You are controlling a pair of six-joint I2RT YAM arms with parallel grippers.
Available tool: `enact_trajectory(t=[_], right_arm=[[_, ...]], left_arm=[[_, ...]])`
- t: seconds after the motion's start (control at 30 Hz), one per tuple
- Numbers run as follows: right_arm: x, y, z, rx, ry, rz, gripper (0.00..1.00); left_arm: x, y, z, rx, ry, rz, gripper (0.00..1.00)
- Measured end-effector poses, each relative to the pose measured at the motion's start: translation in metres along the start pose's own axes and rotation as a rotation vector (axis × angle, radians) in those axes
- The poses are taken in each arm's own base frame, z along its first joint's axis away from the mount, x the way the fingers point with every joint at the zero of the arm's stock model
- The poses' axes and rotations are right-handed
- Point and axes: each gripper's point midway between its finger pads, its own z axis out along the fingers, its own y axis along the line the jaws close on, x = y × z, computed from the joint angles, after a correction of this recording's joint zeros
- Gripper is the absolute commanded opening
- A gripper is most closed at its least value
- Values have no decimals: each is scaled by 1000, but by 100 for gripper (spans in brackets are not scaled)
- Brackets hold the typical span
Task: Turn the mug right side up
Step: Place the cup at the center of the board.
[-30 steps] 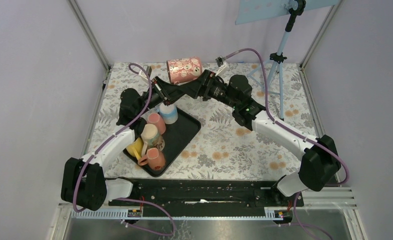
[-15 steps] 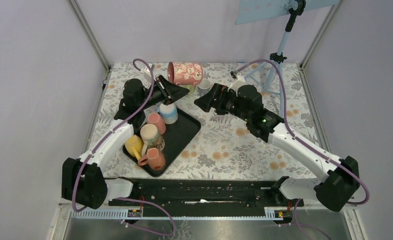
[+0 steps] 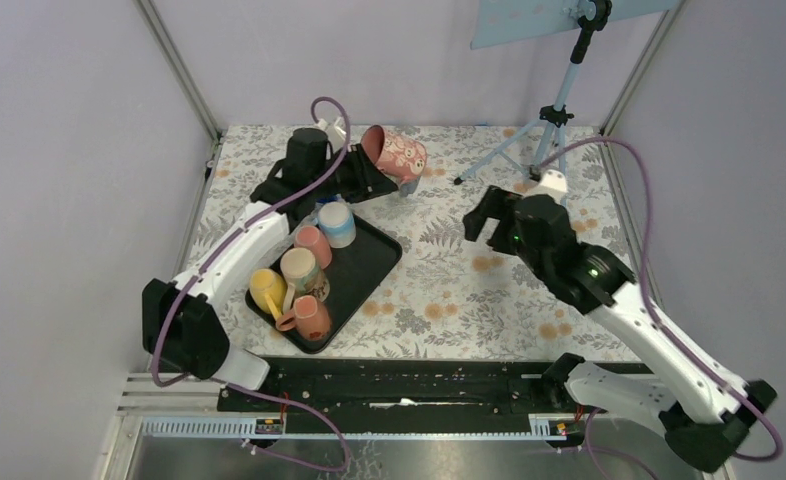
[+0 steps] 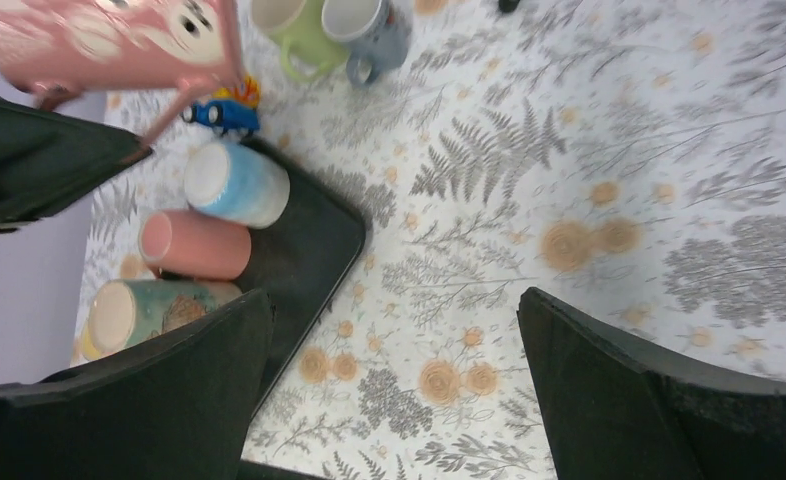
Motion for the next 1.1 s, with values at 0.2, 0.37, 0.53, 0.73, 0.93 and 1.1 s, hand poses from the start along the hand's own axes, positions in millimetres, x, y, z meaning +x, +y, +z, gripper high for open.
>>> enact_trajectory(t=[0.2, 0.37, 0.53, 0.73, 0.93, 1.1], right_arm=[[-27, -30, -41, 60, -133, -7, 100], [-22, -45, -43, 120, -120, -45, 100], [-16, -46, -41, 127, -91, -68, 100], [-17, -48, -46, 134, -78, -78, 100], [-24, -43, -52, 116, -93, -61, 100], [-24, -39, -49, 114, -81, -54, 100]], left_arm=[[16, 12, 26, -152, 88, 109, 0], [36, 18, 54, -253, 180, 215, 0], [48, 24, 88, -309, 244, 296, 0], [41, 46, 125, -401, 270, 363, 0], [37, 75, 153, -489, 283, 422, 0], [39, 91, 167, -550, 293, 463, 0]])
